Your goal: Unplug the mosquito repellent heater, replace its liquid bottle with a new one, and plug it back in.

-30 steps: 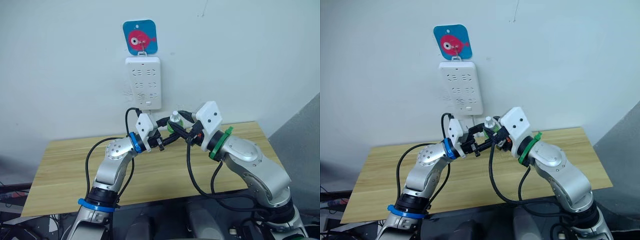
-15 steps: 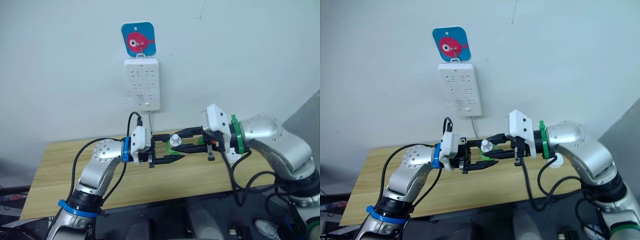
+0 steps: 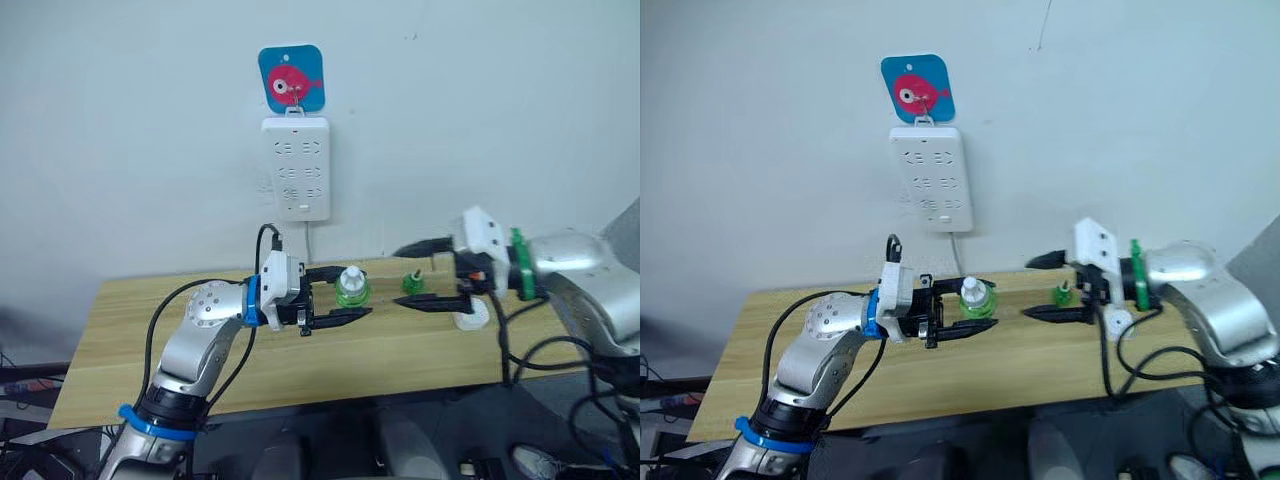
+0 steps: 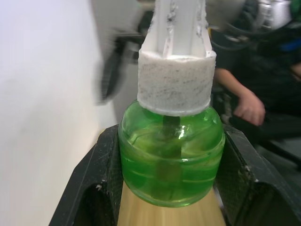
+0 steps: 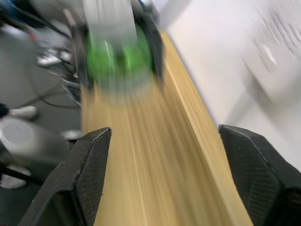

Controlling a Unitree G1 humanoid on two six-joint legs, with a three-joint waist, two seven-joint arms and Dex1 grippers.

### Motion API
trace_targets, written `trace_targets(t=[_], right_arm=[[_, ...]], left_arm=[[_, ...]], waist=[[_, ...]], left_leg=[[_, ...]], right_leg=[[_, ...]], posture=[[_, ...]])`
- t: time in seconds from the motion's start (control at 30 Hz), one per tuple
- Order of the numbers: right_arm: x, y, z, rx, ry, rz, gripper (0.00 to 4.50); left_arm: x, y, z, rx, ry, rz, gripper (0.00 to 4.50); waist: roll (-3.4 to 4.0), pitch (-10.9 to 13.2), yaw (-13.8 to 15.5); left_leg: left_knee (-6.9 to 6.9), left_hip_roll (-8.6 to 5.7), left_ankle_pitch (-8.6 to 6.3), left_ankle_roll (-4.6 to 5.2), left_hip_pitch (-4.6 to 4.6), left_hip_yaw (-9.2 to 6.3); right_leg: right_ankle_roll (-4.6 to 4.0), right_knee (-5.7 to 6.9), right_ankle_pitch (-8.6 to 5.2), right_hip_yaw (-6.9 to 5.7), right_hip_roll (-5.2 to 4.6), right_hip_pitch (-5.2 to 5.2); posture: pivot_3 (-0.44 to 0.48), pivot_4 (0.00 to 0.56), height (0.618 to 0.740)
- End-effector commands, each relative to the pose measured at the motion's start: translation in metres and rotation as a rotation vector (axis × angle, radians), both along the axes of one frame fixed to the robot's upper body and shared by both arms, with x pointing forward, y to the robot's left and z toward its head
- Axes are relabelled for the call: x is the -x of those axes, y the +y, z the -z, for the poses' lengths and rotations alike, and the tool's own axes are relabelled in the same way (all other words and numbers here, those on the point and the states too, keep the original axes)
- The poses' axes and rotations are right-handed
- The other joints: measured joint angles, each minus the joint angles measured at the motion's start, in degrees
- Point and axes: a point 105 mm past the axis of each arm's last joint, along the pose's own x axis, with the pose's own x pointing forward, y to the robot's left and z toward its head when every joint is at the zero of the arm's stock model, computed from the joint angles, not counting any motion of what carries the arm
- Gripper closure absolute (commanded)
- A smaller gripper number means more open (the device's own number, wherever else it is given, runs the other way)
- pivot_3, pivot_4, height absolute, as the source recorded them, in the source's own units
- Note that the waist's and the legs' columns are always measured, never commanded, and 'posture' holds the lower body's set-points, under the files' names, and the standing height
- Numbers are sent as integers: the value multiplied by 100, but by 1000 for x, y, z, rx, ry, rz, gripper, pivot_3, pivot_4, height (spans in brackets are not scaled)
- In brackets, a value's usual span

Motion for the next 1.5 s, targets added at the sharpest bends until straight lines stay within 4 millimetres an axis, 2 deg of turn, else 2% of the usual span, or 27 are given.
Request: trace_targets(t=[0.03,0.23,0.37,0.5,0.6,0.77,1.0,1.17,1.27,1.5], right_arm=[[21,21,-27,-100,-134,10,627],[22,59,-37,-250,-206,138,627],[20,81,-35,-272,-199,152,627],[13,93,-36,-269,-205,143,627],[8,92,-39,-268,-211,141,627],[5,80,-45,-277,-188,150,627],[16,48,-45,-245,-112,148,627],[36,34,-32,-117,-37,64,627],[39,37,-30,-113,-51,59,627],[34,69,-38,-229,-117,86,627]], left_arm=[[-1,-4,-10,29,-37,-20,2249],[1,-10,-9,21,-14,14,2249],[0,-12,-10,15,-10,28,2249],[0,-14,-11,13,-12,38,2249],[0,-15,-12,13,-12,39,2249],[0,-13,-12,10,-14,33,2249],[1,-11,-11,7,-9,28,2249],[1,-11,-11,4,-8,30,2249],[0,-11,-11,3,-10,32,2249],[1,-13,-11,3,-14,41,2249]], waist=[[1,0,-32],[2,-1,-105],[2,-1,-109],[3,-1,-113],[3,-1,-111],[3,-1,-112],[2,-1,-108],[2,-1,-107],[2,-1,-126],[2,-1,-127]], left_leg=[[0,4,0,0,2,7],[4,10,5,-5,31,4],[2,6,4,-4,26,1],[0,4,2,-2,23,-1],[0,3,2,-2,21,-2],[0,3,2,-1,22,-2],[-1,3,1,0,20,-1],[-2,3,1,0,20,1],[-3,7,1,0,21,1],[-3,9,2,-1,22,5]], right_leg=[[0,6,0,7,3,-4],[28,5,-17,8,14,28],[21,1,-13,9,14,24],[1,-3,-1,6,10,23],[1,-5,-1,4,9,22],[1,-5,-2,4,9,22],[2,-7,-2,3,9,23],[25,-12,-16,4,10,25],[27,-14,-18,5,14,25],[29,-15,-19,11,18,25]], posture=[[-207,141,730],[-219,143,730],[-225,141,730],[-223,139,730],[-223,139,730],[-223,139,730],[-222,141,730],[-231,143,730],[-233,142,730],[-233,142,730]])
